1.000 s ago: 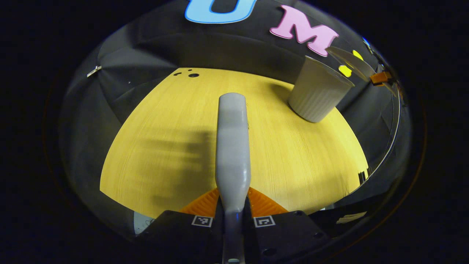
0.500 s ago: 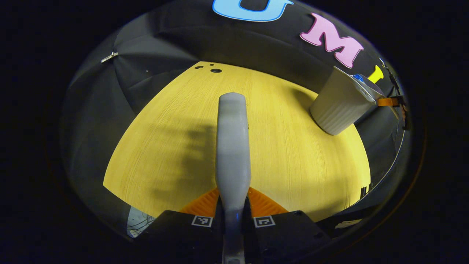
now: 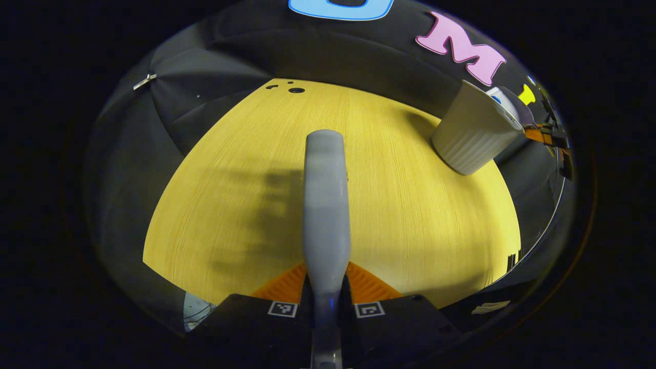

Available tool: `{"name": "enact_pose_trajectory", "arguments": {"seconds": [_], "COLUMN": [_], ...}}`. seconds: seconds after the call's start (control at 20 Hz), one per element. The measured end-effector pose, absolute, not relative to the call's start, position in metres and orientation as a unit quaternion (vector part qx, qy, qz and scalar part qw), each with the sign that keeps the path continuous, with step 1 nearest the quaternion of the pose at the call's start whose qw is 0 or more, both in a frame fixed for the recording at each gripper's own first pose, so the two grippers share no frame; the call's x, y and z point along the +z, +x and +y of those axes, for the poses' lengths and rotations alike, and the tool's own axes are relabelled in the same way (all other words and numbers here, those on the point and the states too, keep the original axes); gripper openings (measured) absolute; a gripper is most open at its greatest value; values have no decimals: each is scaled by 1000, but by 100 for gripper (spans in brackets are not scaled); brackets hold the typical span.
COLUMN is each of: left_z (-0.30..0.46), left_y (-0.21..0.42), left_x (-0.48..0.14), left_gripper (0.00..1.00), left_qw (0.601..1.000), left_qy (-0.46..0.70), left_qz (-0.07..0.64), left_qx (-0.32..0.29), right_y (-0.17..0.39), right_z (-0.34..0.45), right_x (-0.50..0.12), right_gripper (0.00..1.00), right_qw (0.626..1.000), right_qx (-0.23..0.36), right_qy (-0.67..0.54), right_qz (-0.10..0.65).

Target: Pick up the small broom and dustpan from the desktop, sweep the trash into the dustpan with the broom, and then empty the trash into the garbage bin.

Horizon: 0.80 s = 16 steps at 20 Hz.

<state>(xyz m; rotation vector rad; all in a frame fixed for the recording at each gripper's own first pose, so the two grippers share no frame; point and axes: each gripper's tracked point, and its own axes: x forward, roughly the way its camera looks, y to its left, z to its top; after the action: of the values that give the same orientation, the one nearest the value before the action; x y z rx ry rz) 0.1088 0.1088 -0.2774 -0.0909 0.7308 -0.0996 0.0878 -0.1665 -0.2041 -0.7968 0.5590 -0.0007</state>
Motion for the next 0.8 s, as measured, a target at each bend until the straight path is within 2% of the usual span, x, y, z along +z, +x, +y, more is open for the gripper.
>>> {"name": "enact_pose_trajectory", "arguments": {"seconds": [0.4,0.45,0.5,0.6,0.65,0.75,0.8], "left_z": [83,81,79,76,73,66,64], "left_y": [90,88,86,81,79,75,75], "left_x": [-287,-287,-289,-289,-288,-286,-285], "left_gripper": [26,30,27,30,27,29,27], "left_qw": [923,922,921,921,920,920,920], "left_qy": [-44,-40,-35,-27,-25,-29,-28], "left_qz": [378,381,383,385,386,386,385], "left_qx": [-57,-58,-59,-61,-63,-67,-66], "right_y": [99,103,106,111,111,111,110], "right_z": [-178,-179,-181,-183,-183,-184,-185], "right_x": [-195,-194,-192,-190,-189,-187,-186], "right_gripper": [34,34,34,34,34,34,34], "right_qw": [826,815,805,789,785,776,770], "right_qx": [-43,-49,-55,-61,-60,-56,-58], "right_qy": [-531,-551,-569,-595,-602,-619,-627], "right_qz": [185,173,160,140,129,109,101]}}
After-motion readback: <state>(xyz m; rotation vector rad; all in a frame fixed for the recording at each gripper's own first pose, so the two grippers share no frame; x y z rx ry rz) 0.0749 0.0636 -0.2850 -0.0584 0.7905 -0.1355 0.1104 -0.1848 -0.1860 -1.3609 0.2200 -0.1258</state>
